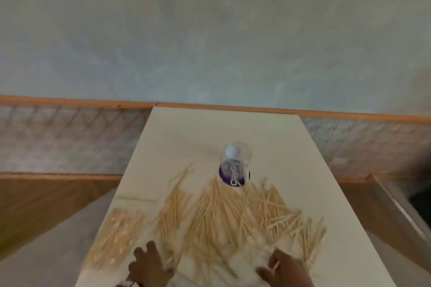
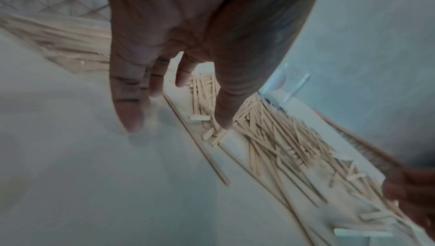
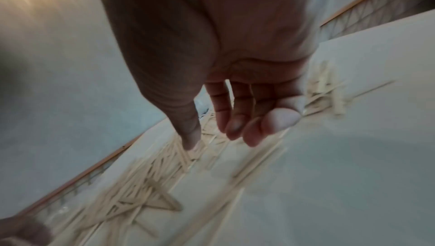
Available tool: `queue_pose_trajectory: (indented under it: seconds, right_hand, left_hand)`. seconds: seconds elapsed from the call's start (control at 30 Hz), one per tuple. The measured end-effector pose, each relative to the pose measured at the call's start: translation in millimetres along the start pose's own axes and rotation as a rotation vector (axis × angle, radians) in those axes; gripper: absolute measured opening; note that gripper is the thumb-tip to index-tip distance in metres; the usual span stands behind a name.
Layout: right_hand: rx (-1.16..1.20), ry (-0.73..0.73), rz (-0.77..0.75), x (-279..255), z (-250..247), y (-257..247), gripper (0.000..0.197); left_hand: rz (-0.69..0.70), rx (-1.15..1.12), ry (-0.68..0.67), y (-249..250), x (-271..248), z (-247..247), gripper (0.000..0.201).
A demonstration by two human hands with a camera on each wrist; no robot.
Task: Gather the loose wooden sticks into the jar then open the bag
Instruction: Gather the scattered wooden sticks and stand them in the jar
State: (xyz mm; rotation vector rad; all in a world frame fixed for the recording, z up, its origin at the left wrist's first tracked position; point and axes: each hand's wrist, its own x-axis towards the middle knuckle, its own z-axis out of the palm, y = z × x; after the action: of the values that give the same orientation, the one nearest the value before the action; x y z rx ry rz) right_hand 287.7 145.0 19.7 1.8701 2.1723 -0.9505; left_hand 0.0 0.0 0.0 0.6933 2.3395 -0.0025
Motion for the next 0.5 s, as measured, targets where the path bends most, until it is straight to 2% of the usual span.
queue_pose_trajectory:
  seconds: [0.03, 0.07, 0.13, 0.2, 0.27, 0.37, 0.5]
  right_hand:
    - [-0.026, -0.043, -0.019, 7.4, 10.1, -4.5, 0.046]
    - [-0.039, -0.075, -0.015, 7.7, 16.8, -20.5, 0.047]
    - [-0.031, -0.116, -0.001, 9.6, 24.1, -30.9, 0.060]
    - [0.021, -0.134, 0.018, 8.4, 37.9, -34.3, 0.071]
    - [0.058, -0.142, 0.055, 8.9, 46.6, -42.8, 0.071]
    - [0.073, -0.084, 0.036, 13.9, 58.9, -61.7, 0.063]
    - [0.146, -0.052, -0.043, 17.0, 66.8, -83.6, 0.035]
  left_hand:
    - [-0.005, 0.045, -0.006, 7.6, 8.2, -1.3, 0.082]
    - [-0.016, 0.040, 0.051, 16.1, 8.1, -5.7, 0.081]
    - [0.001, 0.048, 0.081, 25.4, 11.5, -5.0, 0.082]
    - [0.047, 0.071, 0.057, 29.7, 14.2, 7.4, 0.083]
    - [0.095, 0.050, 0.063, 34.9, 16.4, 14.9, 0.074]
    - [0.212, 0.025, 0.074, 51.2, 16.8, 19.7, 0.054]
    - [0.325, 0.013, 0.054, 67.1, 14.9, 26.4, 0.048]
